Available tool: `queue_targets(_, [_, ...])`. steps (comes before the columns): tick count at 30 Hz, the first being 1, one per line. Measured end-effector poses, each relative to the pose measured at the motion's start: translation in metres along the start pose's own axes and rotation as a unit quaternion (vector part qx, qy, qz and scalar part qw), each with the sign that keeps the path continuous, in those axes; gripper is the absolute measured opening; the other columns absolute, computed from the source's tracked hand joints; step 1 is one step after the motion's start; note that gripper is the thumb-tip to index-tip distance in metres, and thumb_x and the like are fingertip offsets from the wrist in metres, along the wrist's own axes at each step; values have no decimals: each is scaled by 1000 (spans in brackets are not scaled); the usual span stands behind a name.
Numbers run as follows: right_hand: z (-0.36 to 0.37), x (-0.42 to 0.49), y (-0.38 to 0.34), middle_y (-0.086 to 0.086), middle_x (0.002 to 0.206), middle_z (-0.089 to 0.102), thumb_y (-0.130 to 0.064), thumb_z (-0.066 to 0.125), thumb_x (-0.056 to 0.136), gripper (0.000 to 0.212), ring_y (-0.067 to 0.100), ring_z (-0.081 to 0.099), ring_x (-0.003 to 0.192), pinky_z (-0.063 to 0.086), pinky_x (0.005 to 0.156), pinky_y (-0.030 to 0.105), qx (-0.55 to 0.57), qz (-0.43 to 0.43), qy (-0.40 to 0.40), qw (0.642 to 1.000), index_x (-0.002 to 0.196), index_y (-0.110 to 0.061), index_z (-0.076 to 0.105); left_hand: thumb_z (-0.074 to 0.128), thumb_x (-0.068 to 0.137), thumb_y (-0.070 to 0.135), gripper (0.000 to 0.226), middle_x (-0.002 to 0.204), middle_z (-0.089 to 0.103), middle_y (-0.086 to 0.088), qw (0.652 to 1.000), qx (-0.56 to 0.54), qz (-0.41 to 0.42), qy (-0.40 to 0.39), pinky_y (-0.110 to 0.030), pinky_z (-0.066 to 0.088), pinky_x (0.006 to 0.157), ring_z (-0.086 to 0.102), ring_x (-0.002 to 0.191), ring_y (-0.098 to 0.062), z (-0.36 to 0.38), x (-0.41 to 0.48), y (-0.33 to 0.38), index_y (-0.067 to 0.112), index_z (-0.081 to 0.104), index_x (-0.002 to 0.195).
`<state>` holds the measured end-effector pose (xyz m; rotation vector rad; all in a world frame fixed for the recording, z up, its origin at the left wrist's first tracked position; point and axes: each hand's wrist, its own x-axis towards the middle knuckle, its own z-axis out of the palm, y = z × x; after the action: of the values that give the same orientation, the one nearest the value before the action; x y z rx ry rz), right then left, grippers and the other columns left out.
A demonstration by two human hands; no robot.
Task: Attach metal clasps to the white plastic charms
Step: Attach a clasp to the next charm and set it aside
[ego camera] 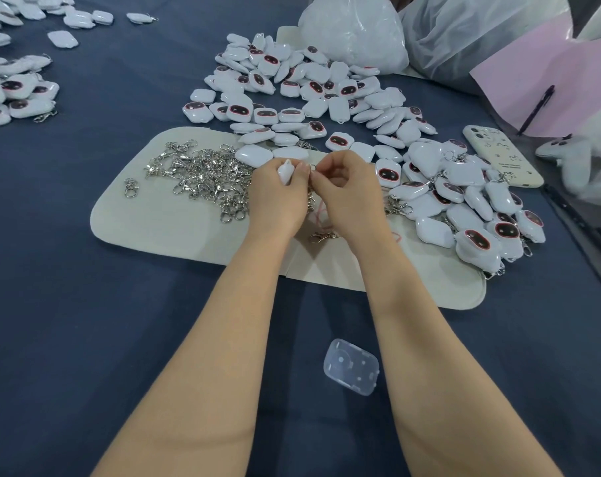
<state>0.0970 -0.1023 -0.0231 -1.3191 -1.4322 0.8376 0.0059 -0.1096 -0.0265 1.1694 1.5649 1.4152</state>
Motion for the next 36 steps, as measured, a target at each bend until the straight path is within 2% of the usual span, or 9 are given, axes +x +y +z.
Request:
queue_targets(4, [2, -1, 1, -9, 76, 55, -8, 62, 88, 7, 2, 50, 69, 43, 68, 14, -11, -13, -8, 1000, 88, -12, 56, 56, 92, 17, 21, 75, 63, -9, 1000, -12, -9, 4, -46, 51, 76, 57, 71, -24, -1, -1, 0, 17, 57, 71])
queue_targets(13, [1, -3, 4, -11, 76, 53, -5, 56, 91, 9, 13, 59, 70, 41, 62, 12, -63, -84, 20, 994, 87, -12, 52, 56, 92, 13, 25, 67, 59, -2, 999, -28, 1, -23, -40, 48, 69, 54, 68, -20, -2, -1, 1, 20, 58, 68])
queue_targets(15, [-2, -2, 4, -12, 76, 54, -5, 56, 91, 10, 14, 60, 73, 44, 65, 15, -74, -81, 35, 993, 87, -13, 51, 57, 92, 16, 3, 77, 61, -3, 997, -70, -17, -40, -35, 48, 68, 56, 68, -17, 0, -3, 3, 16, 57, 89])
queue_targets(17, [-5, -1, 5, -10, 76, 56, -5, 55, 91, 13, 13, 59, 73, 43, 65, 15, -84, -74, 49, 993, 86, -16, 49, 56, 92, 18, 21, 85, 59, -4, 992, -106, -52, -46, -25, 50, 59, 57, 63, -11, 3, -6, 6, 15, 41, 106])
queue_targets(20, [-9, 0, 6, 1, 83, 63, -6, 54, 91, 13, 17, 62, 78, 46, 70, 19, -91, -58, 68, 992, 87, -17, 49, 47, 93, 10, 22, 82, 53, 0, 988, -124, -63, -73, -9, 41, 42, 56, 50, 1, 4, -10, 12, 13, 33, 109])
queue_targets(24, [-11, 2, 6, 5, 87, 63, -5, 53, 91, 9, 20, 61, 83, 47, 76, 26, -114, -58, 75, 989, 89, -14, 50, 53, 92, 8, 16, 92, 56, 2, 994, -57, 6, -94, -4, 41, 52, 56, 62, 7, 2, -10, 10, 15, 49, 106])
queue_targets(30, [-11, 2, 6, 0, 82, 60, -4, 52, 90, 12, 20, 60, 80, 45, 71, 22, -132, -66, 67, 987, 87, -16, 49, 53, 93, 7, 17, 88, 62, 3, 992, -42, 39, -116, -11, 48, 57, 59, 63, 8, -2, -10, 10, 11, 62, 107])
queue_targets(33, [-10, 1, 6, 0, 82, 58, -3, 52, 90, 12, 20, 59, 79, 46, 72, 24, -140, -79, 58, 985, 87, -15, 49, 50, 95, 6, 19, 106, 65, -13, 990, -56, 6, -128, -30, 58, 76, 68, 89, -17, -2, -12, 11, 11, 60, 111])
queue_targets(36, [-8, 1, 6, -1, 80, 58, -3, 53, 90, 12, 20, 58, 78, 45, 70, 24, -146, -85, 55, 984, 87, -14, 49, 48, 97, 7, 20, 114, 62, -19, 990, -54, -5, -130, -34, 58, 80, 67, 96, -27, -3, -12, 13, 10, 58, 114])
